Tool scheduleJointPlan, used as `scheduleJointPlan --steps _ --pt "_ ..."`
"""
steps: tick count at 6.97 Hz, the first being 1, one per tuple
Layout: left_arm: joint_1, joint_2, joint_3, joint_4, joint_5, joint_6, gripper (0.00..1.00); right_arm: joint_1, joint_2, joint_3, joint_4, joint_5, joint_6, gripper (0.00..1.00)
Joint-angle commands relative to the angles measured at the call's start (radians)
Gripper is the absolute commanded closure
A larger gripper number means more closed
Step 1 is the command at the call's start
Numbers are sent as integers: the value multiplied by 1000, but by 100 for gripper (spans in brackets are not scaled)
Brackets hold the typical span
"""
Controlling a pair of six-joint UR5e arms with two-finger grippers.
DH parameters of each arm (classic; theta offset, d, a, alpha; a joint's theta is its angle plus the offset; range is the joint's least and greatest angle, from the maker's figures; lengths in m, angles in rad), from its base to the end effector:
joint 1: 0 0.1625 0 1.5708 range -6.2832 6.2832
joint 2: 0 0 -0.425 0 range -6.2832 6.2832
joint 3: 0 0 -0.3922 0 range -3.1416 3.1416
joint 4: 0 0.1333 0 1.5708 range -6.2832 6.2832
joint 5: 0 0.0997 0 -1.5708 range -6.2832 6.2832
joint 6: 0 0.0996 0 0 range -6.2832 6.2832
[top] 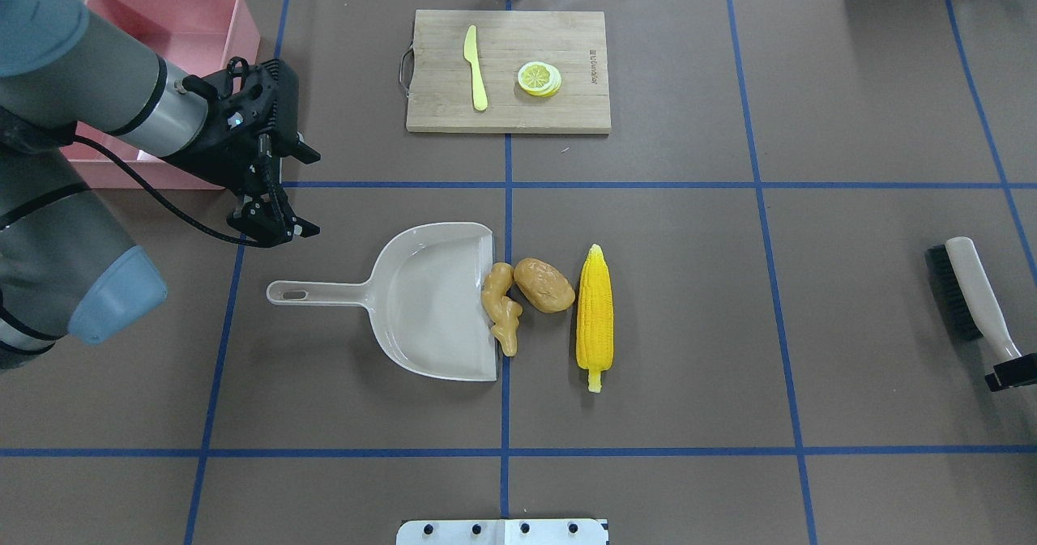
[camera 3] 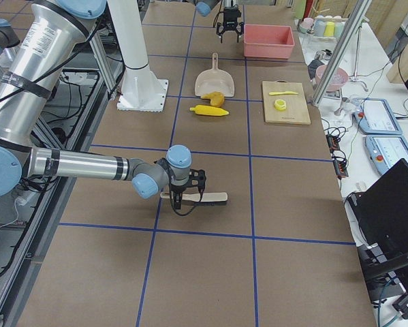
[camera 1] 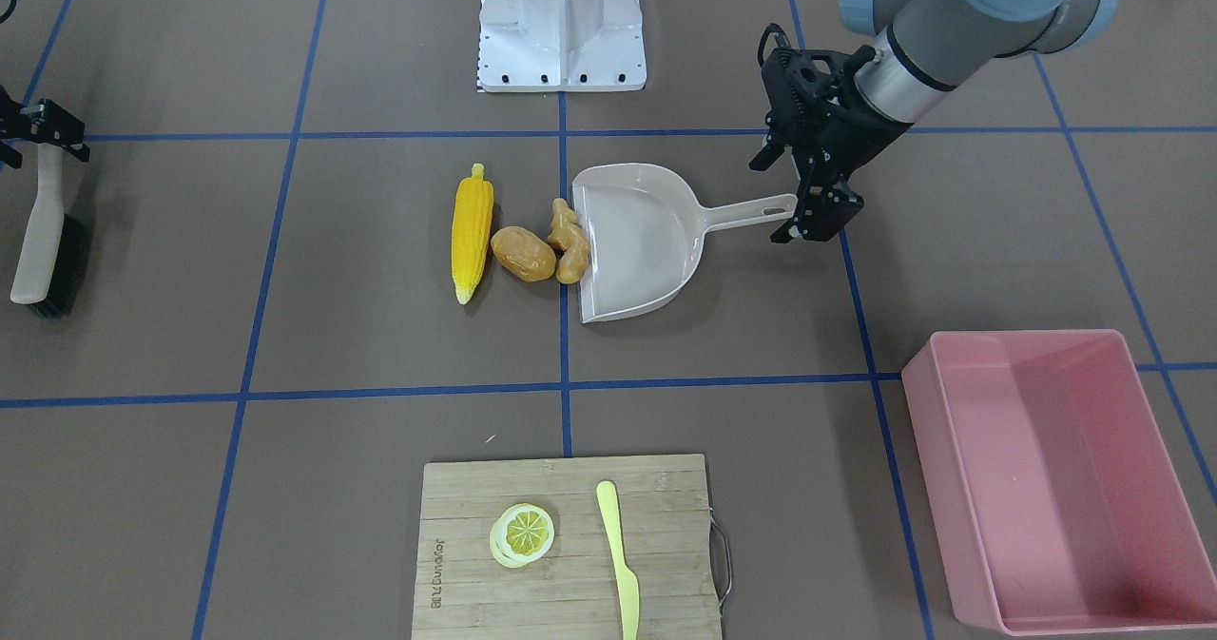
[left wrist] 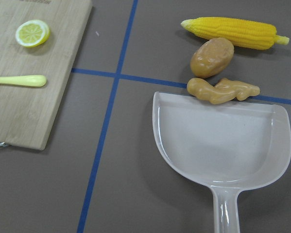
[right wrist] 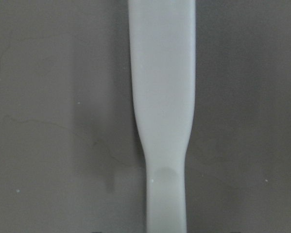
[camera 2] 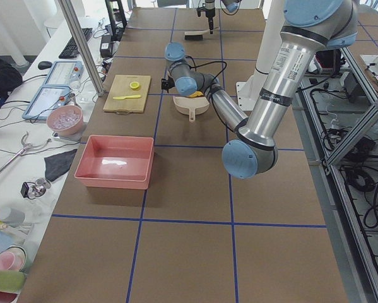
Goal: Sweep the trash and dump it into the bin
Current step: 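Move the left gripper to the white dustpan handle and grasp it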
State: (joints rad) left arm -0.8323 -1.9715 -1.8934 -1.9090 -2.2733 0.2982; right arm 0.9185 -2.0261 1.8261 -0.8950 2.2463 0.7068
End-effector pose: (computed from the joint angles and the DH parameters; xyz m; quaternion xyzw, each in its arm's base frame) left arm 0.3359 -0.4714 0.2443 0.3990 0.3934 0.5525 0.6171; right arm -0.1388 -0.2988 0.6455 -0.0294 -0.3902 -0.0531 0.9187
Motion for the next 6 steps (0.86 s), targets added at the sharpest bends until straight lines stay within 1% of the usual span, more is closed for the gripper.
scheduleJointPlan --steps 1,2,3,4,5,6 --pt "27 14 -3 -102 -3 -43 1 -16 -2 -1 -1 -5 -1 35" --pt "39 69 17 -225 -2 -59 1 -21 -3 1 -1 -7 -3 55" --pt "47 122 107 -465 5 -60 1 -29 -6 2 1 -7 -4 64" --pt "47 169 143 -611 5 -121 1 -33 -17 7 2 -5 -6 87" --pt "48 184 174 -702 6 -184 1 -33 -28 13 2 -5 -10 100" --pt "58 180 201 -726 46 -273 1 -33 -31 19 2 -2 -13 100"
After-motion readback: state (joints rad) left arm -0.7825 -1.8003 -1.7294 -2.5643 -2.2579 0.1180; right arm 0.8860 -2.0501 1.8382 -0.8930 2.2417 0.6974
